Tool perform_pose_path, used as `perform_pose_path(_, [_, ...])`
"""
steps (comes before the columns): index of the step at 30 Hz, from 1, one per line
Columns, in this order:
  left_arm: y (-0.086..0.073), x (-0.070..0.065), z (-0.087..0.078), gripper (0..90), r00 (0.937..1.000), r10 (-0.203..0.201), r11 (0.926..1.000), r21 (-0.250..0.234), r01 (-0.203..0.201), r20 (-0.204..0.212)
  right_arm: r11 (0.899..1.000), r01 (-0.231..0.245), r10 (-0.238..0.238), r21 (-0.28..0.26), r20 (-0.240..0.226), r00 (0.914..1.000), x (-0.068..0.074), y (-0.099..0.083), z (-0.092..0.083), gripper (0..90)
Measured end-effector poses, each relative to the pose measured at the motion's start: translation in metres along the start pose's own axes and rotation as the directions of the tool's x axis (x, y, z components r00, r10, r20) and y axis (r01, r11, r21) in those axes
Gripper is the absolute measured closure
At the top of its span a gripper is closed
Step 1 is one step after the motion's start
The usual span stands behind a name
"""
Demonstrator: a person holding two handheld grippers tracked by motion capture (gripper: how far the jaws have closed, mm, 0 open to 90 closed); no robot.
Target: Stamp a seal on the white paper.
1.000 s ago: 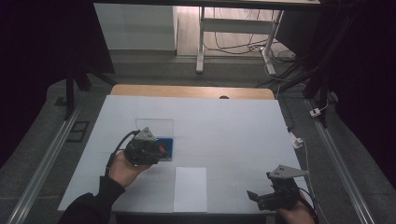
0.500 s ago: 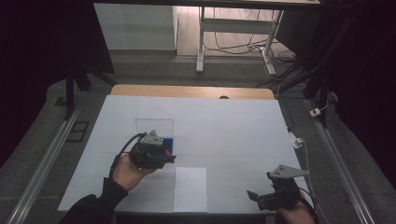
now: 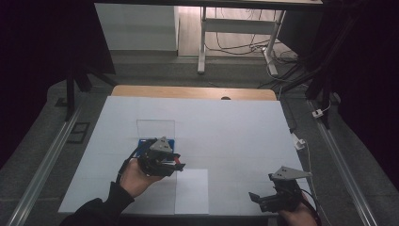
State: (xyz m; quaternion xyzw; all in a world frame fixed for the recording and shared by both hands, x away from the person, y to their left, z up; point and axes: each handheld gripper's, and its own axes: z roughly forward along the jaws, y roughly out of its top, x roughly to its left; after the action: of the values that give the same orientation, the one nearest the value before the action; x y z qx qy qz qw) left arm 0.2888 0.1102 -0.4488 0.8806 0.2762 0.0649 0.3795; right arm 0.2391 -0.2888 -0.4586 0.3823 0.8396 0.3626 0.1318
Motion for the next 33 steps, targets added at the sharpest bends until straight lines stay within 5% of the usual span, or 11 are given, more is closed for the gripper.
perform_pose_path(20, [0.001, -0.025, 0.032, 58.2, 0.9969, 0.061, 0.9949, 0.077, -0.065, 0.05, 1.0, 0.007, -0.007, 0.005, 0.002, 1.0, 0.001, 0.001, 0.001, 0.1])
perform_pose_path(33, [-0.004, -0.03, 0.052, 58.2, 0.9953, 0.075, 0.9889, 0.124, -0.082, 0.061, 1.0, 0.01, -0.01, 0.008, 0.0, 1.0, 0.001, 0.001, 0.001, 0.1])
